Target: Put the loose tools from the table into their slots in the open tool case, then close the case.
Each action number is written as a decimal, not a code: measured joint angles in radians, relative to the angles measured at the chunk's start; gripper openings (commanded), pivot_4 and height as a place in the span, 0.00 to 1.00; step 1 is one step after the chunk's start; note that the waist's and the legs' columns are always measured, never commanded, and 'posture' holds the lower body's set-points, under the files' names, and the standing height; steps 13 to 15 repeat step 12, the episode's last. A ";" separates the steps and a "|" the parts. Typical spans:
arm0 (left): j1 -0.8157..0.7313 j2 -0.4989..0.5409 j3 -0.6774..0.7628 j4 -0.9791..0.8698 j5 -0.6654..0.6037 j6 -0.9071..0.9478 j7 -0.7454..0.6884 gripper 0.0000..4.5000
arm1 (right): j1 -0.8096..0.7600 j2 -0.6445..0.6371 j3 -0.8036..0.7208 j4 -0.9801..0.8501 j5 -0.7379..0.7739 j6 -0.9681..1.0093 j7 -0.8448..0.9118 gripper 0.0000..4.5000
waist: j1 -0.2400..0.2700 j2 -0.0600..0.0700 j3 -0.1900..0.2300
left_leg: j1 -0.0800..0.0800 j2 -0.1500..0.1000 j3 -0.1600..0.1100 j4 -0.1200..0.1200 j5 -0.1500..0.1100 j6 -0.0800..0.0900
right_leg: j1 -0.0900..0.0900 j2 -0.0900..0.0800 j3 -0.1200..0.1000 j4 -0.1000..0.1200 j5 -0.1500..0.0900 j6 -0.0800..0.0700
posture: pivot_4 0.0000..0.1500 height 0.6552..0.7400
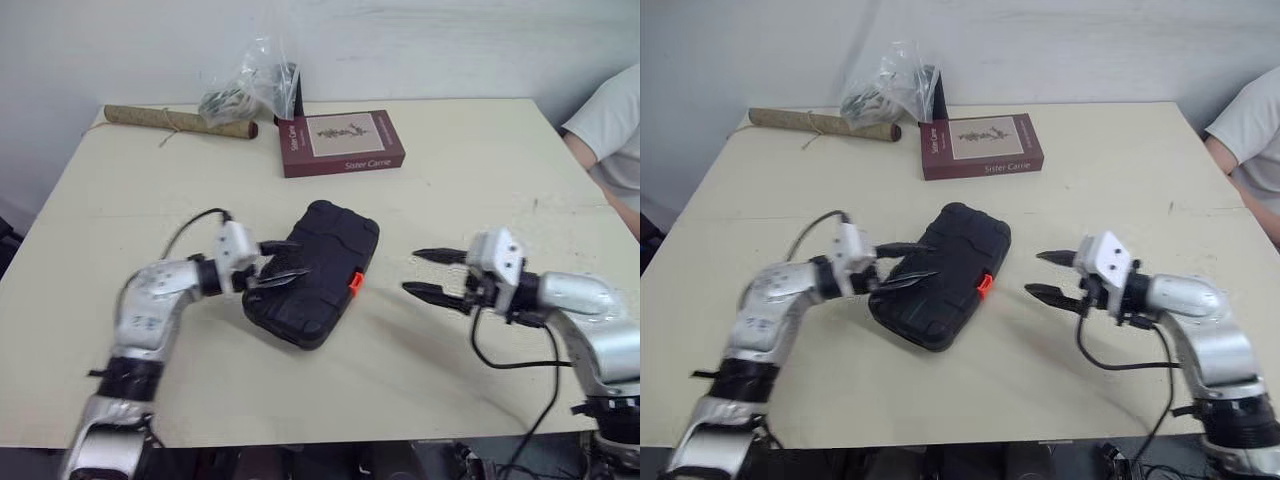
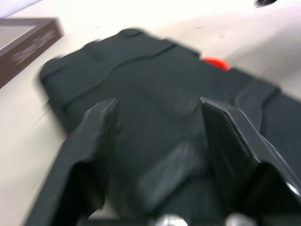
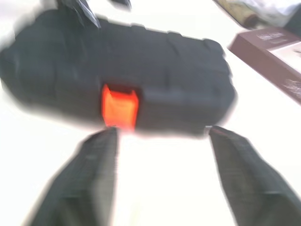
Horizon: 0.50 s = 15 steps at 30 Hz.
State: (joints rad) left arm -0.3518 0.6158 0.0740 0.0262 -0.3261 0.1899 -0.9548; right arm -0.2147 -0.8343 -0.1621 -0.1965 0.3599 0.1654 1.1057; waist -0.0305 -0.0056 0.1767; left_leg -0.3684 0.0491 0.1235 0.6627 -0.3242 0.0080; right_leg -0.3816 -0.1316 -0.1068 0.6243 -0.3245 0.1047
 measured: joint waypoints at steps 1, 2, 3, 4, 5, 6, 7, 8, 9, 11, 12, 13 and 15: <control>0.032 0.032 0.056 -0.012 -0.010 0.025 0.016 0.99 | 0.012 -0.033 -0.031 0.042 -0.012 -0.051 0.025 1.00 | 0.002 -0.002 0.001 | 0.000 0.000 0.000 0.000 0.000 0.000 | 0.000 0.000 0.000 0.000 0.000 0.000 | 1.00 1.00; 0.066 0.059 0.089 -0.016 -0.010 0.031 0.024 0.99 | 0.011 -0.052 -0.043 0.074 -0.020 -0.097 0.046 1.00 | 0.001 -0.003 0.002 | 0.000 0.000 0.000 0.000 0.000 0.001 | 0.000 0.000 0.000 -0.002 0.000 0.001 | 1.00 1.00; 0.137 0.099 0.142 -0.018 -0.008 0.029 0.032 0.99 | 0.011 -0.081 -0.060 0.129 -0.030 -0.170 0.074 1.00 | -0.002 -0.002 0.003 | 0.000 0.000 0.001 0.000 -0.001 0.001 | 0.000 -0.001 0.000 -0.003 0.001 0.001 | 1.00 1.00; 0.205 0.131 0.192 -0.012 0.004 0.029 0.046 0.99 | 0.011 -0.103 -0.088 0.191 -0.041 -0.211 0.085 1.00 | -0.001 -0.003 0.004 | -0.001 0.000 0.001 0.000 -0.001 0.002 | 0.000 -0.001 0.000 -0.003 0.001 0.001 | 1.00 1.00; 0.237 0.147 0.217 -0.008 0.014 0.029 0.056 0.99 | 0.006 -0.112 -0.102 0.227 -0.044 -0.224 0.086 1.00 | 0.001 -0.005 0.007 | -0.001 0.000 0.001 0.000 -0.001 0.002 | 0.000 -0.002 0.000 -0.003 0.001 0.002 | 1.00 1.00; 0.267 0.161 0.246 -0.004 0.020 0.029 0.067 0.99 | -0.001 -0.121 -0.119 0.260 -0.044 -0.232 0.085 1.00 | 0.002 -0.006 0.009 | -0.002 0.000 0.001 0.000 -0.001 0.002 | -0.001 -0.002 0.000 -0.003 0.001 0.002 | 1.00 1.00; 0.301 0.177 0.287 -0.003 0.025 0.024 0.085 0.99 | -0.024 -0.132 -0.128 0.305 -0.044 -0.245 0.082 1.00 | 0.002 -0.007 0.011 | -0.002 0.000 0.001 0.000 -0.001 0.001 | -0.001 -0.004 0.000 -0.003 0.001 0.002 | 1.00 1.00; 0.316 0.185 0.319 -0.001 0.026 0.020 0.097 0.99 | -0.040 -0.139 -0.134 0.330 -0.044 -0.254 0.080 1.00 | 0.005 -0.007 0.012 | -0.003 0.000 0.000 0.000 -0.001 0.001 | -0.001 -0.005 -0.001 -0.003 0.001 0.002 | 1.00 1.00; 0.324 0.188 0.350 -0.001 0.025 0.017 0.111 0.99 | -0.056 -0.140 -0.141 0.350 -0.044 -0.267 0.080 1.00 | 0.008 -0.007 0.013 | -0.003 0.000 -0.002 0.000 -0.001 0.001 | -0.001 -0.005 -0.001 -0.003 0.001 0.002 | 1.00 1.00; 0.324 0.187 0.381 -0.006 0.020 0.015 0.130 0.99 | -0.068 -0.138 -0.137 0.370 -0.047 -0.291 0.080 1.00 | 0.015 -0.007 0.013 | -0.003 0.000 -0.002 0.000 -0.001 0.001 | -0.001 -0.006 0.000 -0.003 0.001 0.001 | 1.00 1.00; 0.324 0.185 0.389 -0.009 0.018 0.015 0.138 0.99 | -0.075 -0.134 -0.132 0.379 -0.050 -0.299 0.079 1.00 | 0.015 -0.007 0.013 | -0.003 0.000 -0.002 0.000 -0.001 0.000 | -0.001 -0.007 0.000 -0.003 0.001 0.001 | 1.00 1.00; 0.324 0.185 0.389 -0.009 0.018 0.015 0.138 0.99 | -0.075 -0.134 -0.132 0.379 -0.050 -0.299 0.079 1.00 | 0.015 -0.007 0.013 | -0.003 0.000 -0.002 0.000 -0.001 0.000 | -0.001 -0.007 0.000 -0.003 0.001 0.001 | 1.00 1.00; 0.324 0.185 0.389 -0.009 0.018 0.015 0.138 0.99 | -0.075 -0.134 -0.132 0.379 -0.050 -0.299 0.079 1.00 | 0.015 -0.007 0.013 | -0.003 0.000 -0.002 0.000 -0.001 0.000 | -0.001 -0.007 0.000 -0.003 0.001 0.001 | 1.00 1.00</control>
